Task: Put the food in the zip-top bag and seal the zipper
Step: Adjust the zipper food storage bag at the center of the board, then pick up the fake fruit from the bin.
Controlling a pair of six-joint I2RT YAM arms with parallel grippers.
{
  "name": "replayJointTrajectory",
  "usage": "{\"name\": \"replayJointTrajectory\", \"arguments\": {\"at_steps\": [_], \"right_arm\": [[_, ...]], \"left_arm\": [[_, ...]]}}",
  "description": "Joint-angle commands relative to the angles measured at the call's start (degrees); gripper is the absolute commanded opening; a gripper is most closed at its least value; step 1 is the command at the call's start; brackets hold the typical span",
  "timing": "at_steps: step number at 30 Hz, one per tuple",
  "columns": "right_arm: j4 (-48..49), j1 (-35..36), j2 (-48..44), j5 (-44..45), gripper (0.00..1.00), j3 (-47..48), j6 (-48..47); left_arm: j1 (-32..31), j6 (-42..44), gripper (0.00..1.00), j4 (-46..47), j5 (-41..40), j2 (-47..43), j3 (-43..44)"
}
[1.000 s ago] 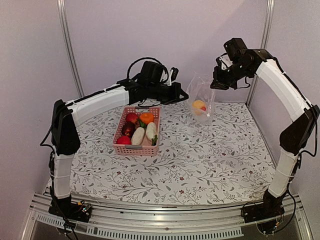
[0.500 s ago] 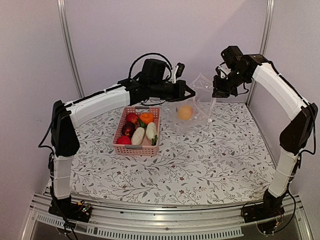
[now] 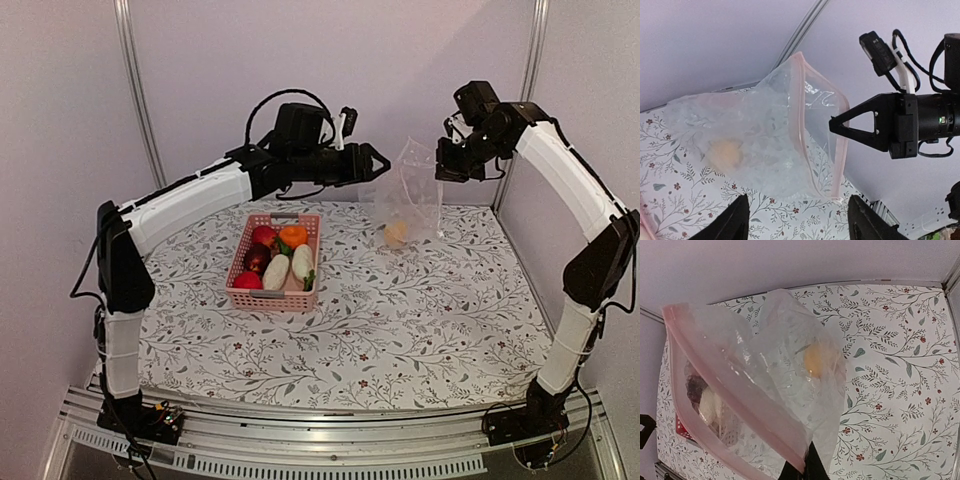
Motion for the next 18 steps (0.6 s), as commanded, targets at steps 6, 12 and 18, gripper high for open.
{"name": "replayJointTrajectory", "arguments": {"at_steps": [6, 12, 18], "right_arm": [[2.00, -4.76, -3.83, 7.34, 0.00, 2.34, -5.05], [7.77, -1.60, -5.12, 1.84, 0.00, -13.28, -5.37], [9.50, 3.61, -3.96, -3.34, 0.00, -18.60, -4.19]], "left_arm": [[3.24, 6.81, 0.79, -8.55, -9.21, -14.86, -16.48], [6.26, 9.49, 0.78, -11.63, -12.24, -22.05, -30.60], [8.72, 7.31, 0.76, -22.34, -10.81, -19.88, -31.39]]}}
